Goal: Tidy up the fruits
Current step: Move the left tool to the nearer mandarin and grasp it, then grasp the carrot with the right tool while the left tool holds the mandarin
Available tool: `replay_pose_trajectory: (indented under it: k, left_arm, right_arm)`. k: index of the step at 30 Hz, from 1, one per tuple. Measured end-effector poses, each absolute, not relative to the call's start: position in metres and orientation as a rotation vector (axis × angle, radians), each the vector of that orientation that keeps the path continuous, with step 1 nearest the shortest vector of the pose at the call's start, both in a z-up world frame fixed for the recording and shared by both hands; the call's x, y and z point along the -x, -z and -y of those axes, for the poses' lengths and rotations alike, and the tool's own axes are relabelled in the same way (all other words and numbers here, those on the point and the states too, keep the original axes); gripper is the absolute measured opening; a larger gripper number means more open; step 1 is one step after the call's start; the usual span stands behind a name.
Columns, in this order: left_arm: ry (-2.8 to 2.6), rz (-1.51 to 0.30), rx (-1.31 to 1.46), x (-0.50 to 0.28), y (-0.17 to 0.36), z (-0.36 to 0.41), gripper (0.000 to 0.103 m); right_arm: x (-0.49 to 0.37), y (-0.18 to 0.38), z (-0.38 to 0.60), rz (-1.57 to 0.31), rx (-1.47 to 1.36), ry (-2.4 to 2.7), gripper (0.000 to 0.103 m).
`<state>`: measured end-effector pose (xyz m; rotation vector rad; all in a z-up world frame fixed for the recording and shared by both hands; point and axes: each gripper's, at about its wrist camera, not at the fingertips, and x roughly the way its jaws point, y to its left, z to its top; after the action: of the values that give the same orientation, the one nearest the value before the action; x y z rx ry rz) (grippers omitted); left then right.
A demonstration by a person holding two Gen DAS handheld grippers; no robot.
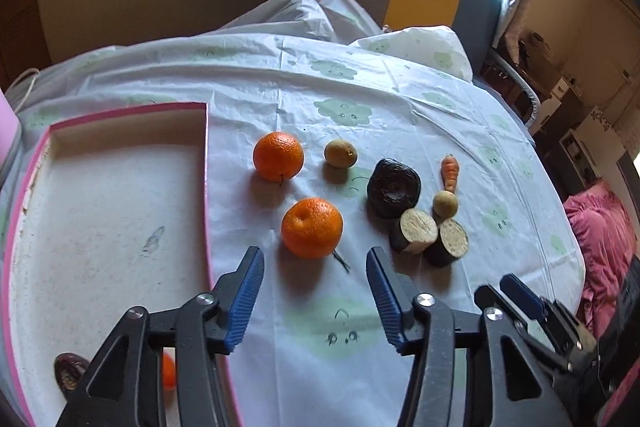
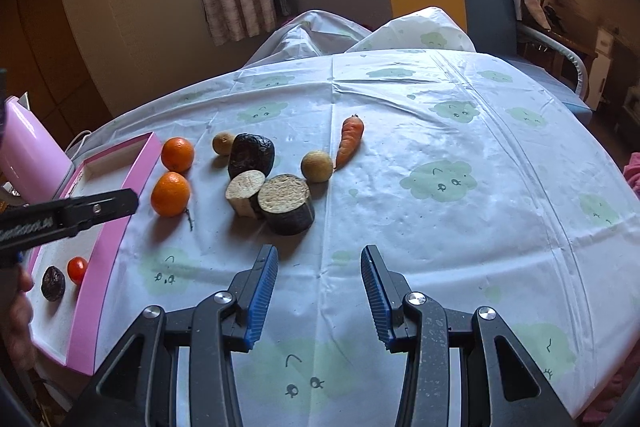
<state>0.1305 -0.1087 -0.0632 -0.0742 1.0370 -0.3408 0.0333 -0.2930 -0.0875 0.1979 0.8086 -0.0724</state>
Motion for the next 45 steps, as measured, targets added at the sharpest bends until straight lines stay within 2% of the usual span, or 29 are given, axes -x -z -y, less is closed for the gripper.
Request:
replay_pose_trajectory:
  k: [9,10,12,15,27,34,36,42,43,44,45]
  left_arm:
    - [0.295,-1.072,0.068,-0.157,0.085,0.13,0.054]
    - [0.296,-1.076,0.065,-0.161,0.088,0.131,0.052]
    - [0.28,-1.08,0.039,-0.163,0.094,0.133,0.041]
    - [0.304,-1.051,0.024,-0.158,0.094,0.135,0.039]
    - [0.374,-0.95,-0.087,-0.084,0.094,0.144,0.039]
    - [0.393,-0.948,-0.056,-0.091,0.101,0.141,0.039]
    - [0.393,-0.936,-0.061,-0.091,0.102,0.141,0.039]
    - [0.396,-0.911,-0.072,-0.089,0.103,0.141,0.039]
    - [0.396,-0.905,-0.076,-0.089,0.103,0.142,0.039]
    - [0.395,-0.902,-0.079,-0.088,0.104,0.142,0.039]
    - [0.395,-0.898,-0.08,-0.088,0.104,0.142,0.039]
  right_arm:
    - [-0.041,0.09,0.301,-0.818,-0.18,0.075,0.044]
    - [-0.041,0.09,0.302,-0.817,-0.177,0.077,0.044]
    - [-0.044,0.089,0.305,-0.818,-0.175,0.078,0.043]
    - [-0.047,0.089,0.31,-0.821,-0.188,0.081,0.039]
    - [-0.078,0.087,0.328,-0.816,-0.242,0.053,0.038]
    - [-0.121,0.088,0.327,-0.857,-0.222,0.014,0.034]
    - [-0.132,0.088,0.325,-0.856,-0.188,0.031,0.029]
    - [-0.163,0.095,0.325,-0.874,-0.134,0.083,0.029]
    - [-0.167,0.098,0.325,-0.88,-0.116,0.094,0.028]
    - [-0.169,0.101,0.324,-0.884,-0.096,0.107,0.021]
    - [-0.169,0.102,0.325,-0.88,-0.093,0.105,0.02]
